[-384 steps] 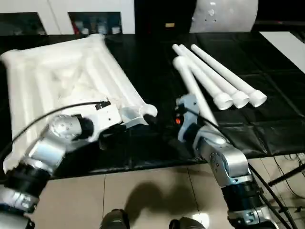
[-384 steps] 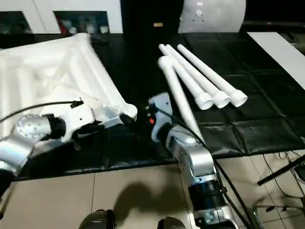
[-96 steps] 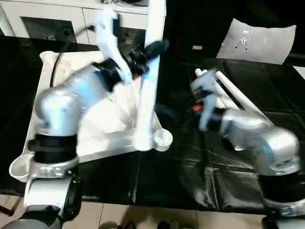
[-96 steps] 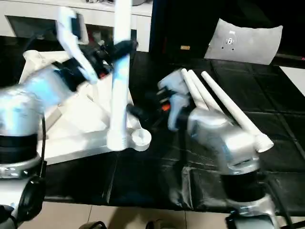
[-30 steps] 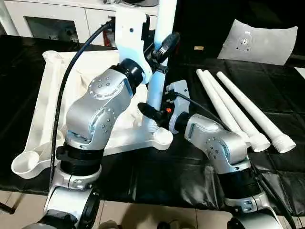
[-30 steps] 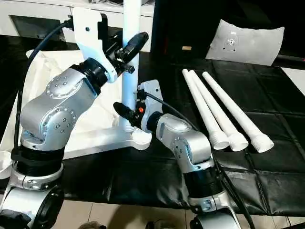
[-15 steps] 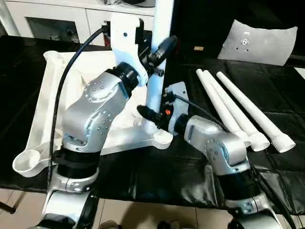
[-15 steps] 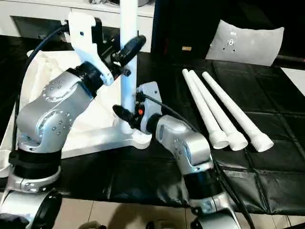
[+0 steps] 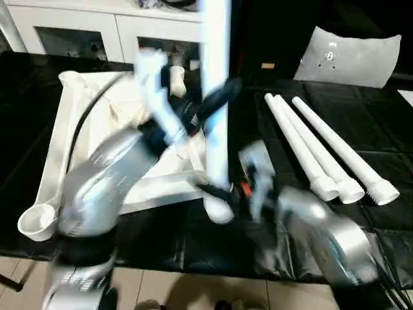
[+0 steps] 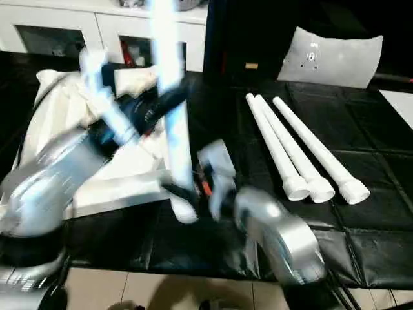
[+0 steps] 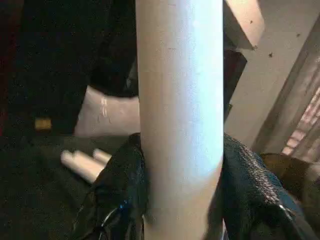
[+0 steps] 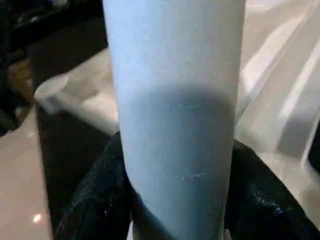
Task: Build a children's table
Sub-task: Insert table leg to table base
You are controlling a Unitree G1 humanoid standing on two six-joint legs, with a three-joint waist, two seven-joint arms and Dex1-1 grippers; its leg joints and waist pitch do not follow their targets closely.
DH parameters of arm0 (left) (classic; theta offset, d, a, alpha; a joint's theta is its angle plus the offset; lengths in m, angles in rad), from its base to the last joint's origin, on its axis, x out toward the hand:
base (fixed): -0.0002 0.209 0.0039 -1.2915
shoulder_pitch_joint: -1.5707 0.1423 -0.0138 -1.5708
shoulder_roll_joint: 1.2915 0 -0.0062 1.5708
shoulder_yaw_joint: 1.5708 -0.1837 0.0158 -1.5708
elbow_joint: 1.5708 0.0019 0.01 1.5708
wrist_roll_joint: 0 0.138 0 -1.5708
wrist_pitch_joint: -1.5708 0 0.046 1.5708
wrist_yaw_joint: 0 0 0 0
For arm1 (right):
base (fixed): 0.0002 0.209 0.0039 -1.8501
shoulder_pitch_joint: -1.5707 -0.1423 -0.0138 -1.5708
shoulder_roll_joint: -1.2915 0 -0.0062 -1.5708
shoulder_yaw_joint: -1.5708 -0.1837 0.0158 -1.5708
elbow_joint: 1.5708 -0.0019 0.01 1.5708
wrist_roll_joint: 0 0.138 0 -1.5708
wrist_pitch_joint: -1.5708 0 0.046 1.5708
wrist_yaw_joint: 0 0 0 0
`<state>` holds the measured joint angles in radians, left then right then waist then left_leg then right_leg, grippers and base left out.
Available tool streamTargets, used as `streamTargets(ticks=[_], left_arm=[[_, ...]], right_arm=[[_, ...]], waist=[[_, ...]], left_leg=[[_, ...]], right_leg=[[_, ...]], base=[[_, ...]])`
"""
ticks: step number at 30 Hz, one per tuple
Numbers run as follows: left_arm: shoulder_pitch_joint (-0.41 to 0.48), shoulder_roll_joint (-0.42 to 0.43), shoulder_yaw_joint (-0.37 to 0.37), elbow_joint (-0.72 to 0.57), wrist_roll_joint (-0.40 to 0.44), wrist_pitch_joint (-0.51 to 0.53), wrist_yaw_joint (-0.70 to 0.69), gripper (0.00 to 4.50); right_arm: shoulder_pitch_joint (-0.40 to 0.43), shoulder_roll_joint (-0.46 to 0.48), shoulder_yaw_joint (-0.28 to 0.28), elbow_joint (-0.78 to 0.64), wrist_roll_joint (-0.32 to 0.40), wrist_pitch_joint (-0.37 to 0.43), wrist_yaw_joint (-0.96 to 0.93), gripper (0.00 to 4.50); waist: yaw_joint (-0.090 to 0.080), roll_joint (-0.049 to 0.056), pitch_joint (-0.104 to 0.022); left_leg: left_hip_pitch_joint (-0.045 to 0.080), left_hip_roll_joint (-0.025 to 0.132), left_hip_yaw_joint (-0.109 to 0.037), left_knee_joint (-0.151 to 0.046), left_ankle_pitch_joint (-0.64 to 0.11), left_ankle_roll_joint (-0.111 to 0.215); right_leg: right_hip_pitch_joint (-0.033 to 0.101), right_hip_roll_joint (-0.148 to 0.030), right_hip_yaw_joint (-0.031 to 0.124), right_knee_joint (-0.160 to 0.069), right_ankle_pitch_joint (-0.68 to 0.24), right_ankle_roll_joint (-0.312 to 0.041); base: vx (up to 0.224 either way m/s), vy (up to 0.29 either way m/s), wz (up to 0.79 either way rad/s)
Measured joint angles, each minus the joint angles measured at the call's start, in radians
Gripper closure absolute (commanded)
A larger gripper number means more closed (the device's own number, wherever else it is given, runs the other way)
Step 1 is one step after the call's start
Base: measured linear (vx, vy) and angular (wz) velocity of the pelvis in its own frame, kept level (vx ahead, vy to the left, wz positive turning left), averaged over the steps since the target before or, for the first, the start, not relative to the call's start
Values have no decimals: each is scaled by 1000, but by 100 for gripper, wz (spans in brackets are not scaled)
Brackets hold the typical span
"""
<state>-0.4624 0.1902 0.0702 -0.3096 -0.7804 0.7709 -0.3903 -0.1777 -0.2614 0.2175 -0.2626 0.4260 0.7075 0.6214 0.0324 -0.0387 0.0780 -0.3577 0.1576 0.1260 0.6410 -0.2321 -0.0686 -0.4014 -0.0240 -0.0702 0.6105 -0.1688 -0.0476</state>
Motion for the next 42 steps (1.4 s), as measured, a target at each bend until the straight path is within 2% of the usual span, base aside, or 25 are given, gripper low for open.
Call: streamTargets(ticks=[3, 7, 8, 10, 17, 25, 29, 30, 34, 36, 37, 38, 39, 42], left_arm=[[79, 0, 3, 3, -17, 19, 0, 210], [133, -2, -3, 20, -14, 1, -2, 210], [142, -6, -1, 29, -20, -3, -5, 210], [153, -11, 13, 49, -41, -6, -9, 210], [190, -39, 87, 141, -123, 10, -9, 210], [186, -32, 90, 155, -144, 10, 2, 210], [180, 6, 9, 110, -76, -89, -44, 210], [170, 23, -35, 84, -32, -154, -68, 210], [102, 76, -119, -2, 80, -245, -108, 210], [77, 133, -117, -11, 152, -278, -112, 199], [67, 133, -127, -14, 160, -288, -121, 178], [60, 133, -136, -22, 173, -299, -128, 178], [52, 138, -142, -31, 190, -319, -138, 152], [24, 170, -143, -36, 247, -365, -153, 136]], right_arm=[[46, -54, 19, -7, -1, 15, 23, 256], [65, -77, 28, -7, -4, 28, 39, 256], [66, -87, 28, -7, -4, 29, 42, 256], [68, -101, 28, -7, -4, 29, 45, 256], [72, -126, 28, -7, 2, 39, 66, 256], [61, -133, 27, -5, 4, 43, 73, 256], [49, -134, 27, 2, 0, 32, 74, 256], [34, -129, 27, 11, -3, 28, 72, 256], [-13, -117, 25, 4, 0, 14, 73, 256], [-18, -115, -7, -19, 16, 5, 75, 256], [-22, -120, -11, -21, 16, 4, 77, 256], [-24, -118, -12, -25, 17, 3, 78, 256], [-25, -115, -15, -34, 18, -3, 78, 256], [-42, -109, -40, -48, 35, -20, 74, 256]], waist=[[0, 2, 0], [-2, 5, -1], [-2, 8, -3], [-4, 15, -7], [-2, 15, -8], [0, 15, -8], [0, 14, -8], [0, 14, -8], [0, 14, -8], [-2, 16, -9], [-1, 16, -9], [-1, 16, -9], [-1, 17, -9], [-1, 17, -9]], left_leg=[[-1, 0, 0, 0, 0, 1], [-1, 0, 0, 0, 1, 2], [0, 1, 0, 0, 1, 2], [0, 2, 0, -3, 2, 4], [-1, 2, 0, -4, 1, 6], [-2, 2, 0, -9, 0, 6], [-2, 2, 0, -10, 0, 6], [-2, 2, 1, -10, 0, 6], [-1, 2, 2, -10, 1, 6], [0, 3, 2, -10, 1, 6], [0, 3, 2, -10, 1, 6], [-1, 3, 2, -10, 1, 6], [-1, 3, 2, -10, 1, 6], [-1, 3, 2, -10, 1, 6]], right_leg=[[0, 0, 0, -2, 0, 0], [1, 0, -2, -5, 0, 1], [3, 0, -3, -9, 0, 1], [5, 0, -5, -17, 1, 2], [5, 0, -5, -19, 2, 4], [4, 0, -5, -18, 2, 4], [4, 0, -5, -18, 2, 4], [4, 0, -5, -18, 2, 4], [4, 0, -5, -16, 2, 4], [4, 0, -5, -15, 2, 4], [4, 0, -4, -15, 2, 4], [4, 0, -4, -16, 2, 4], [4, 0, -4, -16, 2, 4], [4, 0, -4, -15, 2, 3]], base=[[0, 0, 0], [0, 0, 0], [0, 0, 0], [0, 0, 0], [0, 0, 0], [0, 0, 0], [0, 0, 0], [0, 0, 0], [0, 0, 0], [0, 0, 0], [0, 0, 0], [0, 0, 0], [0, 0, 0], [0, 0, 0]])
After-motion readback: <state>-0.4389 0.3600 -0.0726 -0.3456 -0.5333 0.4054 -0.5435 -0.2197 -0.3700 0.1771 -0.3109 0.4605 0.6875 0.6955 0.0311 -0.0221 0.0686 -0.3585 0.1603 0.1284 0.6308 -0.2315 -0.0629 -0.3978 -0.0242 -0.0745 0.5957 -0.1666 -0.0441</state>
